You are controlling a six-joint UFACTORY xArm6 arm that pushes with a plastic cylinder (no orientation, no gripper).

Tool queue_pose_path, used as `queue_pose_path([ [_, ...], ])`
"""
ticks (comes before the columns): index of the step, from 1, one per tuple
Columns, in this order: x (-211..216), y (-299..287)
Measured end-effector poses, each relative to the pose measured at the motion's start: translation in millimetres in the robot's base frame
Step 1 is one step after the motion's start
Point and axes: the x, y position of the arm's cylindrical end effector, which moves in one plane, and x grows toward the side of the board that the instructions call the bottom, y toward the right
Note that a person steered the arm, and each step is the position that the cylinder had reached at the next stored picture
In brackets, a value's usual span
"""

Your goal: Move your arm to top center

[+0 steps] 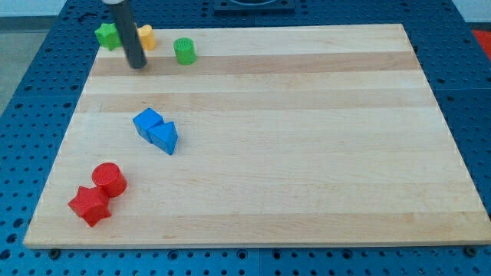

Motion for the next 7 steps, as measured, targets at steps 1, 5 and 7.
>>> queue_pose_path([
  [1,0.0,-61.4],
  [5,21.2,34.5],
  [7,18.1,103.0],
])
